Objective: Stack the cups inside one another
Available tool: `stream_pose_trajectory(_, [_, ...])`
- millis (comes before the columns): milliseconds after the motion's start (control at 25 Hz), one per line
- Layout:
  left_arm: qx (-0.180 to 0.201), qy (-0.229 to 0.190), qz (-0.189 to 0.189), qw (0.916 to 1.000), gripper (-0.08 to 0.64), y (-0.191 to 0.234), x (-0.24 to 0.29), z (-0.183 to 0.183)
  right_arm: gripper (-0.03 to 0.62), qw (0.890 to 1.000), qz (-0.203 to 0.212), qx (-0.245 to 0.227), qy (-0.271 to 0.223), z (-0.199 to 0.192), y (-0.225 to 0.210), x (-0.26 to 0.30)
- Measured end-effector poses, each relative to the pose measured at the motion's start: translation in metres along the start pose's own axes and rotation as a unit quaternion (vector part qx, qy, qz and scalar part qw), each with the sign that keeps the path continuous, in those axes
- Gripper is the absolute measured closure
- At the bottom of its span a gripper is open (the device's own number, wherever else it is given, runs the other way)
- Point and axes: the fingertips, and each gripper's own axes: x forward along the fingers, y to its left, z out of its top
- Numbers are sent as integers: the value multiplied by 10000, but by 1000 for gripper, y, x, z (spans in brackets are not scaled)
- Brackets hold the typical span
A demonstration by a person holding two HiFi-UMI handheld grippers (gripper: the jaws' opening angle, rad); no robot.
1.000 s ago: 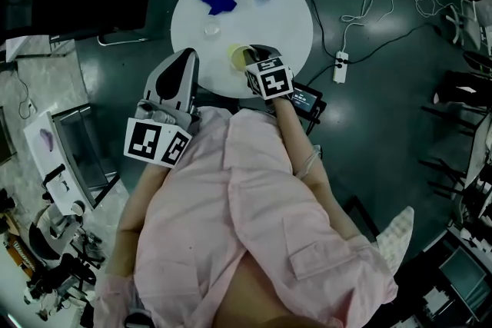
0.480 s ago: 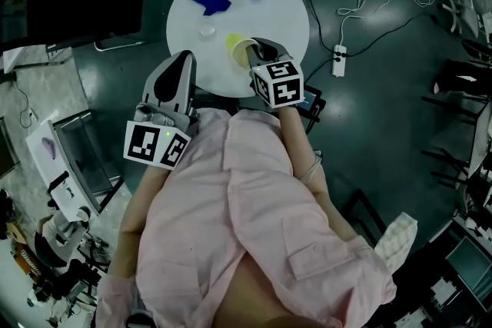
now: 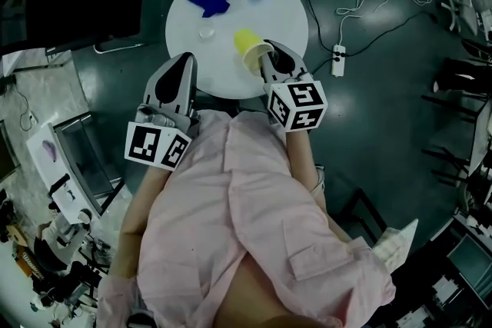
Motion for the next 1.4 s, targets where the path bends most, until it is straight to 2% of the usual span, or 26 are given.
stream_pose_trajectory(240, [-9,-4,-18,10000,551,-1,2,0,555,9993,-187,4,-316,13,-5,-24])
stream_pose_trajectory(480, [3,-26,-4,10000,551,-1,1,2,555,9975,-250,231,-626,19,-8,-44])
stream_pose_trajectory(720, [12,-42,0,10000,551,0,2,2,555,9955,-289,193,-879,32,-10,-62])
stream_pose_trajectory(1120, [12,-88,40,10000,551,0,-1,2,555,9883,-532,546,-1321,38,-11,-86])
stream_pose_trajectory(1400, [-6,-78,-5,10000,551,0,0,1,555,9877,-451,488,-1415,33,-8,-87])
